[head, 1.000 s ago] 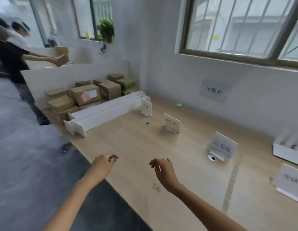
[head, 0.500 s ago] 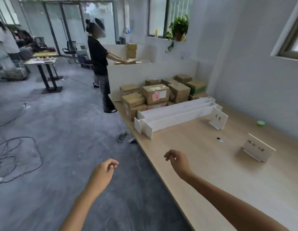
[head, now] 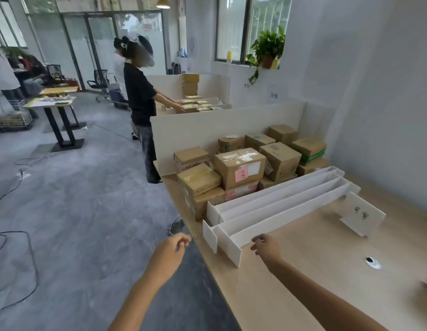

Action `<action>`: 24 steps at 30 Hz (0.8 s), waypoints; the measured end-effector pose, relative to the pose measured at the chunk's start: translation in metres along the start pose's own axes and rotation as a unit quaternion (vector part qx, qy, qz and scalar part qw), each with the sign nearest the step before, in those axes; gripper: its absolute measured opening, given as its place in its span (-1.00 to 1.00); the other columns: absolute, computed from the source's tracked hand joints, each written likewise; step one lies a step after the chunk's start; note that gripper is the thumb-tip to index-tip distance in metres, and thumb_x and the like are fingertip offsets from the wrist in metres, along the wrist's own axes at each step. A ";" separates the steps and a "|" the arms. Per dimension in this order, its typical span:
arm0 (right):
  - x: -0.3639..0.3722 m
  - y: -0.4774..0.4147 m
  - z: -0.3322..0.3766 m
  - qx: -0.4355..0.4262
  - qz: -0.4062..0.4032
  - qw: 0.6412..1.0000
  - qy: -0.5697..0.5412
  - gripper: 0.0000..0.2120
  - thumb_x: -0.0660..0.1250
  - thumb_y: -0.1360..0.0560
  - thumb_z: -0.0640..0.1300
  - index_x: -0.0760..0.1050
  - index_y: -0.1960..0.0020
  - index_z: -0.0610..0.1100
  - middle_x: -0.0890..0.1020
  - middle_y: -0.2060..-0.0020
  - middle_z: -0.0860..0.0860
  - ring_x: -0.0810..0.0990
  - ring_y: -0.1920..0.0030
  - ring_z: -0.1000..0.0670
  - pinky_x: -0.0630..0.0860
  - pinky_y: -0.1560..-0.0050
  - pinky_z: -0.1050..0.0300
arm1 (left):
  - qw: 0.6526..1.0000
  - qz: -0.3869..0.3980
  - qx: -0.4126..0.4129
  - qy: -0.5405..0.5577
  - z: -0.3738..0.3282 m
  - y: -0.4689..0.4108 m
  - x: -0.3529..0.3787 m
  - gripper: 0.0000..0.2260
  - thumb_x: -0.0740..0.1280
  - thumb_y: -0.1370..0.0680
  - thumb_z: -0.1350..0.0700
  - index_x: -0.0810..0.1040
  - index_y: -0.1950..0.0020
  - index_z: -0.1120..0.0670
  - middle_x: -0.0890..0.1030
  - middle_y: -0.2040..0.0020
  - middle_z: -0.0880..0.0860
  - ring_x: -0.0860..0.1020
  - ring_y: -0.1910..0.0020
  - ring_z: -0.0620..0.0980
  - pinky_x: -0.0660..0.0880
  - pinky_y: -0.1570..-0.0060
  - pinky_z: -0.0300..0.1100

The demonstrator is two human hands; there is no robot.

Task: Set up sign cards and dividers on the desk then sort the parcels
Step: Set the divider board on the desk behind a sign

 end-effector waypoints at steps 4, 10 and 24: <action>0.019 -0.057 -0.012 0.091 -0.020 0.996 -0.003 -0.84 0.14 -0.53 -0.19 0.44 0.04 -0.26 0.62 0.10 -0.20 0.57 0.10 -0.19 0.53 0.07 -0.02 | 1.000 0.023 0.013 0.001 -0.002 -0.068 -0.001 -0.76 0.15 -0.58 0.26 0.56 0.04 -0.01 0.63 0.11 -0.09 0.56 0.07 -0.13 0.39 0.07 -0.32; 0.050 -0.096 -0.025 0.191 -0.026 0.981 -0.006 -0.64 0.17 -0.56 -0.08 0.29 -0.25 -0.29 0.43 0.04 -0.13 0.46 0.10 -0.13 0.42 0.23 0.16 | 0.993 0.106 0.050 -0.027 0.007 -0.174 0.026 -0.76 0.16 -0.58 0.26 0.58 -0.01 0.02 0.62 0.08 -0.05 0.56 0.02 -0.10 0.43 0.05 -0.33; 0.094 -0.121 -0.022 0.314 -0.133 0.940 0.011 -0.36 -0.04 -0.62 0.05 -0.39 -0.49 -0.08 0.44 -0.32 -0.23 0.47 -0.27 -0.21 0.38 -0.28 -0.07 | 0.909 0.355 0.212 -0.057 -0.023 -0.299 0.117 -0.75 0.14 -0.57 0.22 0.52 0.06 -0.10 0.61 0.09 -0.08 0.55 0.07 -0.15 0.49 0.03 -0.23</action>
Point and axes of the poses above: each hand's wrist, its own y-axis away from the middle knuckle, its own x-axis out of the palm, z = x × y, the point moved 9 cm from there along -y, towards the middle knuckle
